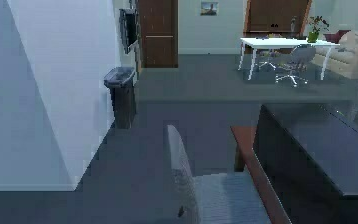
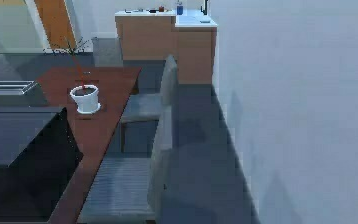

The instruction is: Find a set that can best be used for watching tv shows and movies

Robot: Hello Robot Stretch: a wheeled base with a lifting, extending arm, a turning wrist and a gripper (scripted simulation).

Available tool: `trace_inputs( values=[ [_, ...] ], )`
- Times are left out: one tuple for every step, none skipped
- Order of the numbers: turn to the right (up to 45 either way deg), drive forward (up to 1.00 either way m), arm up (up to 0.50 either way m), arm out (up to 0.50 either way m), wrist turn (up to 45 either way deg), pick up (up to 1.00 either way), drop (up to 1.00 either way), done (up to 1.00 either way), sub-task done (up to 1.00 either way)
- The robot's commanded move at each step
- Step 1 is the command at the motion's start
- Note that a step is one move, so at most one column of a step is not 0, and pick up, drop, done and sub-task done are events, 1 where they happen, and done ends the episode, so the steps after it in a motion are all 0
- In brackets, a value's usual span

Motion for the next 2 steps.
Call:
trace_inputs(
  values=[
    [-36.0,0.00,0.00,0.00,0.0,0.00,0.00,0.00,0.00],
    [0.0,0.55,0.00,0.00,0.0,0.00,0.00,0.00,0.00]
  ],
)
